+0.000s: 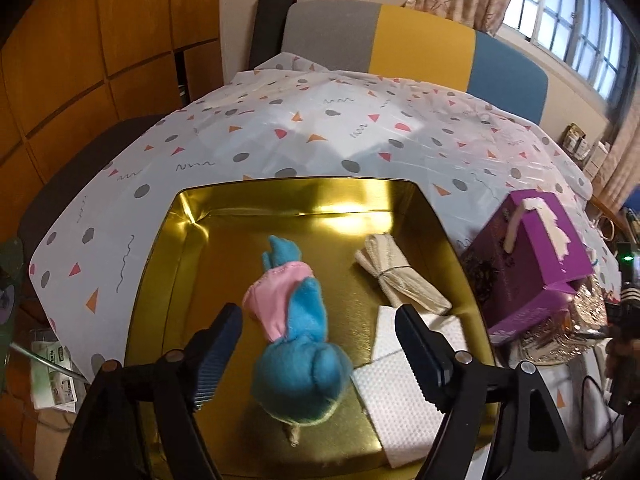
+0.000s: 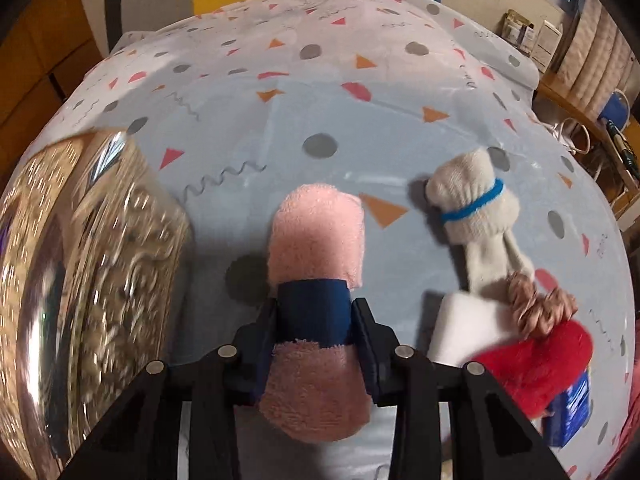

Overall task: Organize soft objects
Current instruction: 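Lift the pink sock and carry it toward the gold tray with the right gripper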

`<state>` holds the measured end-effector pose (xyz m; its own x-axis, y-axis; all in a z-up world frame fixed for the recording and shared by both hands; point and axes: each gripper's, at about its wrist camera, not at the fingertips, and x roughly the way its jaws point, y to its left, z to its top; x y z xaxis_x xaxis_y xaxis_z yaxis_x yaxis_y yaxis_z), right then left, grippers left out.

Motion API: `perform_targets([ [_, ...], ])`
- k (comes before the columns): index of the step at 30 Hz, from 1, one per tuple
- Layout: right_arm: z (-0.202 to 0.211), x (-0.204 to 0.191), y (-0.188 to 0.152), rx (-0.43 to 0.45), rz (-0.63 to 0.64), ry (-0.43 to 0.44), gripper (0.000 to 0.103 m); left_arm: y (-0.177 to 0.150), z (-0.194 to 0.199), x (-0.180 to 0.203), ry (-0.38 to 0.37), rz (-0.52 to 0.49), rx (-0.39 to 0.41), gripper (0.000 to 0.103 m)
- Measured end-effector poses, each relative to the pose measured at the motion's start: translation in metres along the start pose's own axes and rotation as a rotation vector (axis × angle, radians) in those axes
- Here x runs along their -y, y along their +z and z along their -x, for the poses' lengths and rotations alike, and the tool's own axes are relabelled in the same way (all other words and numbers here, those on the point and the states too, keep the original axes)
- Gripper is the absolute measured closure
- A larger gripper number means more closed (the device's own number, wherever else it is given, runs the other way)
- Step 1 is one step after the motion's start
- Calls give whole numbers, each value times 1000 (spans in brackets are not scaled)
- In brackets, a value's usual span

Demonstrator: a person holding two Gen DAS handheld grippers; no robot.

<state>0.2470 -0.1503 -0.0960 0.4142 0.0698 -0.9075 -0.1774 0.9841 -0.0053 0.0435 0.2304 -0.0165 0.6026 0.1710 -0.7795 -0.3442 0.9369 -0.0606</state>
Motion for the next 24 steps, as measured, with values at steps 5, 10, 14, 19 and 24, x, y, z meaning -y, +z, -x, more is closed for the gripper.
perform_targets([
  [5, 0, -1, -13, -51, -15, 22, 66, -6, 13, 9, -17, -26, 22, 24],
  [10, 6, -2, -22, -37, -29, 10, 67, -13, 25, 15, -35, -63, 42, 24],
  [14, 15, 1, -28, -24, -71, 11, 70, -18, 31, 15, -47, -73, 52, 20],
  [19, 38, 0, -38, 19, -80, 3, 70, -24, 34, 11, -73, -58, 47, 20],
  [24, 64, 5, -42, 65, -128, 3, 70, -29, 37, 7, -84, -61, 60, 20],
])
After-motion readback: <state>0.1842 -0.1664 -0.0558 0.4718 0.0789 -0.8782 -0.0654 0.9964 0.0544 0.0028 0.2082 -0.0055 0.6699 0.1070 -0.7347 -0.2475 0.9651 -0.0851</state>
